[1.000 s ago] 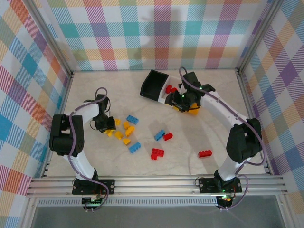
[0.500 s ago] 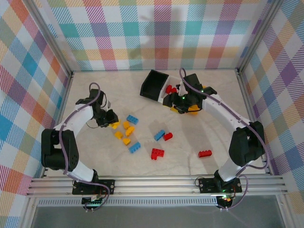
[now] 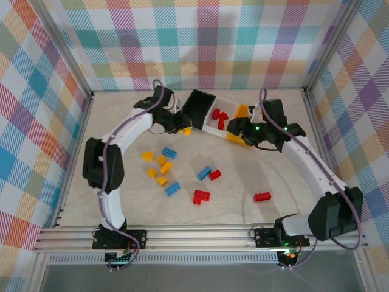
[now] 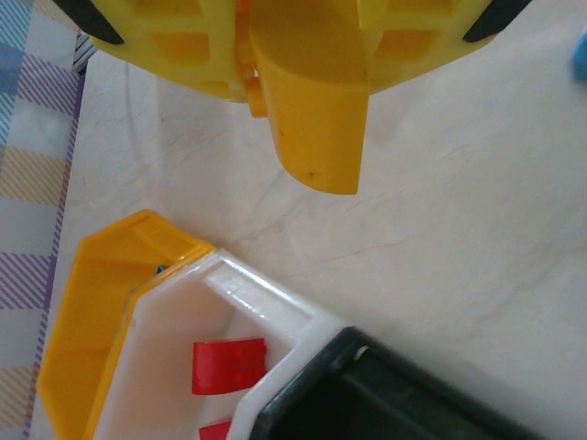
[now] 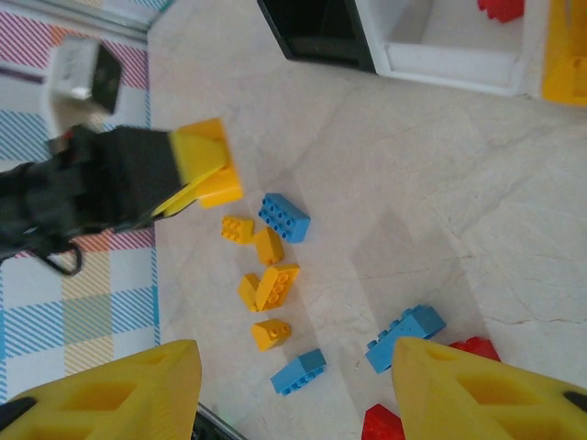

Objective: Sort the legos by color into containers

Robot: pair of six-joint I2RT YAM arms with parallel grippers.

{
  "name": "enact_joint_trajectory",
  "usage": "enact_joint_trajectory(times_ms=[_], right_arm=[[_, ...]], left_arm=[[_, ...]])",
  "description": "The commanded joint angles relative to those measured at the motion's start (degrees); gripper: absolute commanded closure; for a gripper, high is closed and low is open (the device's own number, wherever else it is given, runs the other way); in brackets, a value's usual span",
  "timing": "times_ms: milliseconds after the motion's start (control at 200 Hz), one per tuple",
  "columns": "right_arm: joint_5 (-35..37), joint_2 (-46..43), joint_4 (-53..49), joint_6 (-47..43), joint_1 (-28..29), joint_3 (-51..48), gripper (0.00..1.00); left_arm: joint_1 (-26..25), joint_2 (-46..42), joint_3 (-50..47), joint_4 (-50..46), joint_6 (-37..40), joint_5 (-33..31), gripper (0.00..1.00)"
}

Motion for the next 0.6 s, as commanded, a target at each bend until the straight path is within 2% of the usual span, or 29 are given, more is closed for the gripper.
enact_joint_trajectory(times_ms=[0,195,380,440,595], right_arm=[[-0.03,-3.58,2.81,1.7,-0.45,-3.53,0.42],[0.26,-8.28,4.11,5.19,-0.38,-9.17,0.42],[3.14,-10.77,-0.14,2.36,-0.42,-9.08,0.38],[3.99,-10.82,-2.14,0.85,-0.47,-8.26,0.36],[4.25,-10.69,-4.54,-1.15,-0.42,-7.72,0.33]], left_arm=[[-0.91,5.58,8.36,-0.05,-2.76,-1.01,0.88],[-0.96,19.86,29.84,-5.12,-2.67,-4.06,0.88],[-0.45,34.21,53.9,-11.08,-3.74,-6.37,0.87],[0.06,36.53,56.76,-10.12,-5.06,-7.06,0.86],[1.66,38.97,56.66,-5.34,-7.73,-8.03,0.85]])
